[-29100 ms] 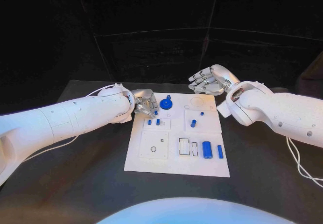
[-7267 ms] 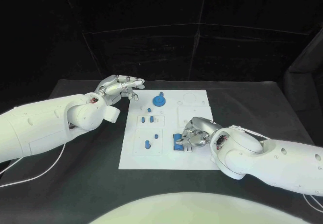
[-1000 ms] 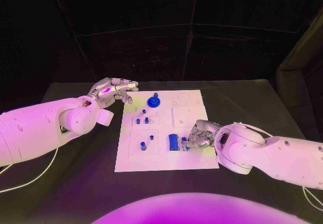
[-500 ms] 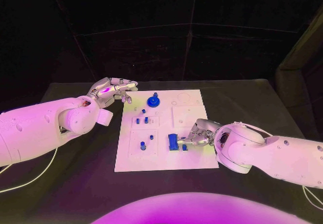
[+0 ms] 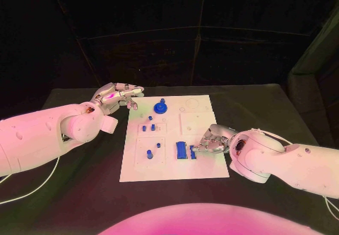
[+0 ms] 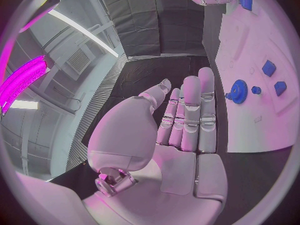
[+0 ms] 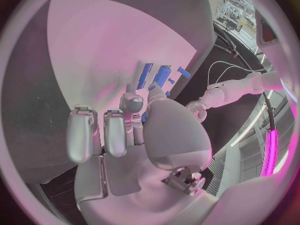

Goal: Assemble the parts on the task board

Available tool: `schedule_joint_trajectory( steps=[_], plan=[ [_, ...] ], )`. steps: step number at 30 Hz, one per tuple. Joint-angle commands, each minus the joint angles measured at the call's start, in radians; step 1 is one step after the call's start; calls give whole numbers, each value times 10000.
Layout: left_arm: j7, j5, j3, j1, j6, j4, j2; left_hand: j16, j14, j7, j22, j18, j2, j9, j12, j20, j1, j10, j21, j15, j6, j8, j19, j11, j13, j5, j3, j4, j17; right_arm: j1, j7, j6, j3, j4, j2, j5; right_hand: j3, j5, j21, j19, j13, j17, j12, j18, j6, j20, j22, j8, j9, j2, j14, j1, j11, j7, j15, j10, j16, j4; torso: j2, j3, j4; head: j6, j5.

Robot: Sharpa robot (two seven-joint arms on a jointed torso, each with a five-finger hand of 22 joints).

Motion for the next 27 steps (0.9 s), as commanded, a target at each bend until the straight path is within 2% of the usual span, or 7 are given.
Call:
schedule_joint_trajectory(
  steps=[1, 4, 7, 13, 17, 22, 27],
  plan=[
    [89, -27, 6, 11, 87, -51, 38, 74, -54, -26, -19, 134, 13, 1, 84, 20, 38, -78, -63, 51, -86, 75, 91, -23, -9, 42, -80, -15, -27, 39, 2559, -756, 7, -109, -237, 2676, 0, 91, -916, -567, -945, -1007, -1615, 250, -461, 168, -838, -238, -90, 50, 210, 519, 121, 184, 177, -605, -882, -269, -36, -2, 25, 93, -59],
    [140, 17, 3, 11, 63, -112, 89, 74, -59, -26, -21, 133, 10, 3, 92, 21, 27, -75, -67, 53, -83, 83, 90, -23, -8, 40, -90, -8, -31, 222, 4370, -890, 12, -492, -387, 4788, -2, 103, -1735, -1054, -1939, -2070, -3218, 465, -655, 246, -1868, -341, -122, 149, -73, 883, 191, 277, 245, -1108, -1775, -480, -85, -25, 56, 182, -117],
    [203, 92, 1, 10, -86, -216, 151, 37, -128, -29, -39, 131, 4, 5, 116, 28, 11, -76, -103, 60, -83, 107, 53, -22, -8, 40, -121, 5, -60, 503, 6426, -675, 15, -1218, -369, 7371, 243, -191, -4662, -2816, -3028, -5785, -4724, 1131, -920, 342, -5404, -534, -217, 435, -1319, 1617, 388, 441, 388, -2155, -5074, -781, -173, -45, 91, 310, -150],
    [463, 270, -1, -3, -395, -596, 318, -1099, -1251, -20, -496, 124, 51, -1, 134, 143, 81, -136, -936, 176, -97, 249, -839, 28, -55, 43, -169, 3, -666, 951, 8509, -128, 18, -2994, 126, 10064, 505, -615, -8861, -5295, -5850, -8506, -7147, 1150, -1034, 1157, -8369, -769, -520, 442, -4011, 2483, 1051, 923, 1325, -3120, -9632, -1001, -415, -86, 107, 644, -241],
    [720, 450, -1, -51, -355, -1197, 597, -2877, -1690, -51, -1225, 155, 119, -27, -344, 271, 80, 59, -1991, 267, -22, 191, -1496, 82, -108, 40, -21, 69, -1443, 1106, 9363, 141, 19, -4477, 752, 11029, 542, -580, -10759, -5020, -7785, -10012, -7184, 1403, -1106, 1640, -9880, -761, -912, 351, -3805, 2642, 1134, 960, 1672, -3082, -11488, -1202, -675, -127, 112, 865, -231],
    [1014, 1038, 4, -170, -371, -2317, 1136, -5371, -2144, -59, -2448, 109, -8, -31, -1303, 676, -2, 468, -3571, 655, 32, -104, -2211, 176, -104, 23, 91, 198, -2341, 1171, 10021, 545, 22, -6399, 1855, 11673, 862, -805, -12300, -4410, -9718, -11509, -7190, 1337, -1175, 1774, -11180, -767, -1492, 551, -3610, 2379, 1378, 905, 1818, -3106, -12979, -1683, -1081, -172, -1, 1206, -212],
    [1214, 1549, 14, -300, -625, -3167, 1671, -7069, -2564, -32, -3566, 114, -127, -33, -2160, 1166, -62, 548, -5019, 1085, -36, -480, -3278, 334, -101, -15, -150, 314, -2989, 1183, 10344, 976, 24, -7821, 2791, 11901, 816, -841, -12831, -4217, -10263, -12022, -7210, 1314, -1288, 1893, -11631, -792, -1765, 557, -3486, 1961, 1452, 970, 1934, -3249, -13391, -1979, -1219, -179, -26, 1468, -162]
  ],
)
